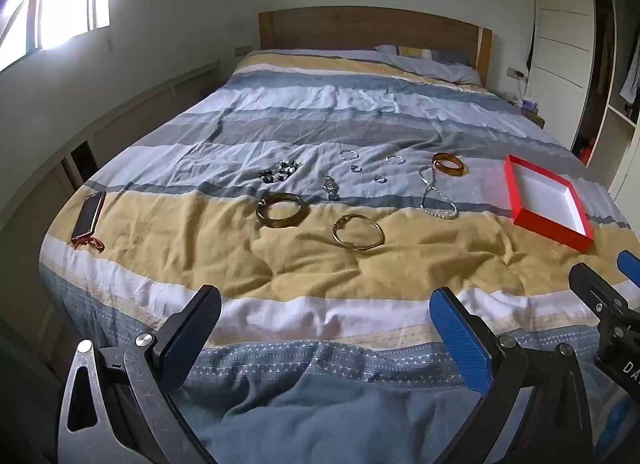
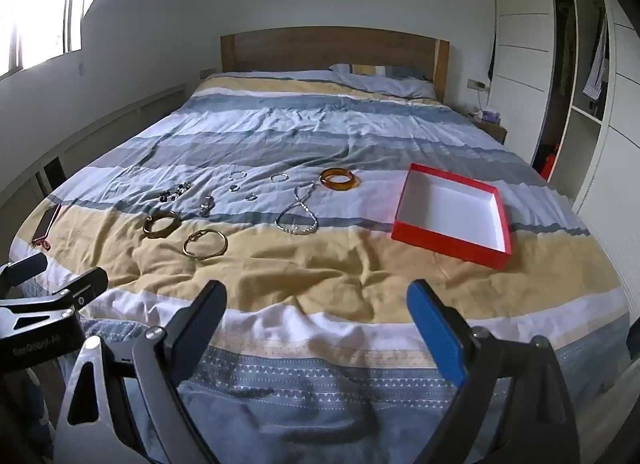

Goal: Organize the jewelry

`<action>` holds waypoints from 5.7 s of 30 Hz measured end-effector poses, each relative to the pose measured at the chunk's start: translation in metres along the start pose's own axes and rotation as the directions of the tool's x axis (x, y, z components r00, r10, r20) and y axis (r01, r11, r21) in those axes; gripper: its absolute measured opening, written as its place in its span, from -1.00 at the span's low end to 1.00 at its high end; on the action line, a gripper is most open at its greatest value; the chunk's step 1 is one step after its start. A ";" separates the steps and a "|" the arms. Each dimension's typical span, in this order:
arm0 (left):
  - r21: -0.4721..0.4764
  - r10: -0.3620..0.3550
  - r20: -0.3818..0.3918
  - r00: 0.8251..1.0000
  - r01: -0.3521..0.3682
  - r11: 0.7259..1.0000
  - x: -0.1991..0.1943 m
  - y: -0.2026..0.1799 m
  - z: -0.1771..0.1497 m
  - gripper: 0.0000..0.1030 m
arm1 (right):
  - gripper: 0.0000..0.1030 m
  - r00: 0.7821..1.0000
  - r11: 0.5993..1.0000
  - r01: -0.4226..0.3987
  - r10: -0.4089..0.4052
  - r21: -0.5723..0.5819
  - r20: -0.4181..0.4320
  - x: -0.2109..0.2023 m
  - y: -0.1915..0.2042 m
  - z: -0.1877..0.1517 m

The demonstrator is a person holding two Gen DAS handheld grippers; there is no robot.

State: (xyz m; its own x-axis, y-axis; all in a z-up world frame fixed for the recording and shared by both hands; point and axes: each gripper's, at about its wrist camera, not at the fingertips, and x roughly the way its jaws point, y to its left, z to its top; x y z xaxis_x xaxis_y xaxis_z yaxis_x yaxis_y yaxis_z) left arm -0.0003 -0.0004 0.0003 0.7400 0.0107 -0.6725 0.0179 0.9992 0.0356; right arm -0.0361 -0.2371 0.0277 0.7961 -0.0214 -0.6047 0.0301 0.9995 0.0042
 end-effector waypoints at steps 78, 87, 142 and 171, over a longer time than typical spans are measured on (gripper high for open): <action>0.098 -0.122 -0.183 0.975 0.142 0.985 0.101 -0.023 0.026 0.98 | 0.79 0.979 1.000 0.026 -0.027 -0.010 -0.203 0.120 -0.016 -0.003; 0.101 -0.120 -0.193 0.974 0.142 0.985 0.110 -0.025 0.028 0.98 | 0.79 0.979 1.000 0.023 -0.026 -0.016 -0.203 0.129 -0.017 -0.002; -0.080 -0.080 -0.173 0.982 0.067 0.995 0.186 0.061 0.061 0.93 | 0.66 0.951 0.978 -0.207 0.194 -0.033 -0.242 0.205 0.002 0.031; -0.100 -0.219 -0.330 0.918 0.196 0.975 0.292 0.055 0.081 -0.79 | -0.79 0.879 0.954 -0.282 0.301 0.105 -0.370 0.363 0.013 0.082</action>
State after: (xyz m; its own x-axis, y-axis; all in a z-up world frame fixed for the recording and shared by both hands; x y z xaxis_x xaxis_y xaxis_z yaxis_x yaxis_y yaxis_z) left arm 0.2713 0.0545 -0.1347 0.4539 -0.1959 -0.8692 0.0956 0.9806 -0.1711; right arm 0.3025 -0.2339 -0.1261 0.4851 0.2898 -0.8250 -0.1323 0.9569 0.2583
